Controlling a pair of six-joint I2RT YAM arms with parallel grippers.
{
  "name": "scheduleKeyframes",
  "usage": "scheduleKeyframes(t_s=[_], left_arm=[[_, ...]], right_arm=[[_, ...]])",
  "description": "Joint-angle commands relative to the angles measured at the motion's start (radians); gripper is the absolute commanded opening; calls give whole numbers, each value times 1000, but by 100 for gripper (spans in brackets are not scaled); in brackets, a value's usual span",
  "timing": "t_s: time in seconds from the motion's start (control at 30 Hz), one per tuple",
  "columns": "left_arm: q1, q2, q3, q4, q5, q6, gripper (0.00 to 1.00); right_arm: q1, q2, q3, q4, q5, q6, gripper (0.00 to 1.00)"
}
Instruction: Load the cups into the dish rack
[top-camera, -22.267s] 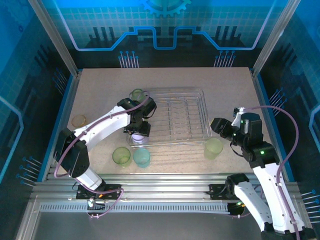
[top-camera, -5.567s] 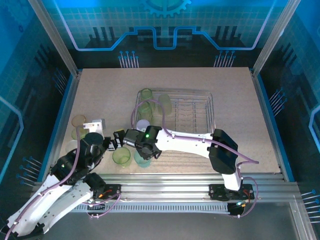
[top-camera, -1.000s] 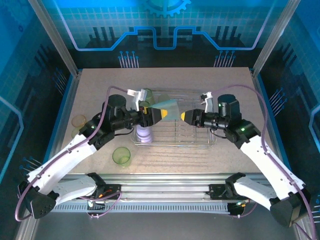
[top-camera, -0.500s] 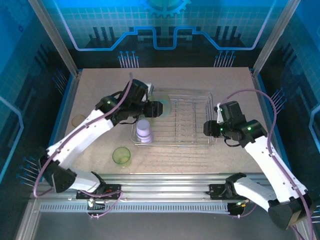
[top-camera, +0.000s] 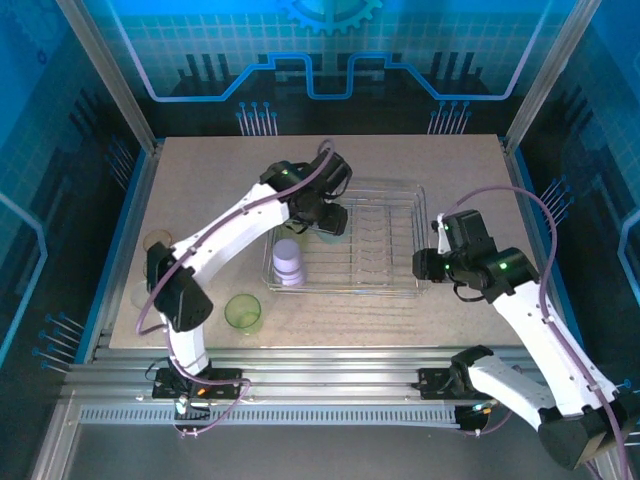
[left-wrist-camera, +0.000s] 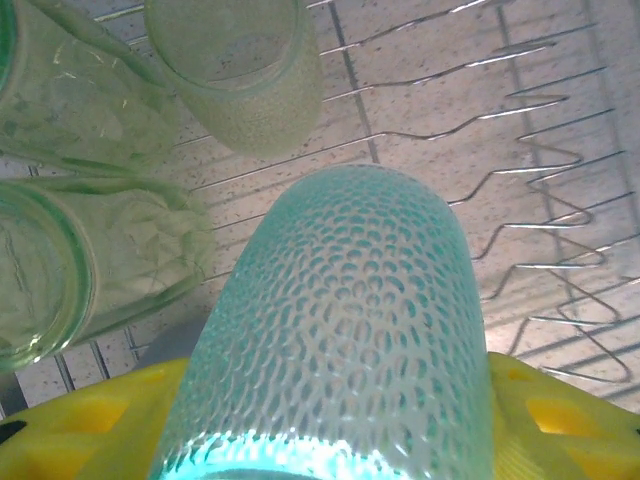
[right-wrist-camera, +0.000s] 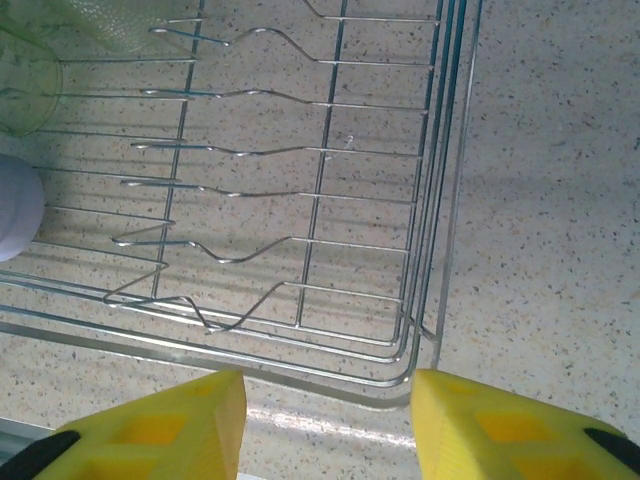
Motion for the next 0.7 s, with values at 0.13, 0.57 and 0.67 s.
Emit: scheduleKeyframes(t_s=[0.13,0.57,0.67], left_arm=[[-8,117,98,-112,-76,46,16],[-8,214,130,-95,-96,101,26],[-7,237,141,-90,-100,115,29]], right_arm=[[-17,-24,-16,-50,10,-19,47],[-17,-7,-12,-23,12,-9,46],[-17,-5,-10,-15,12,-6,46]])
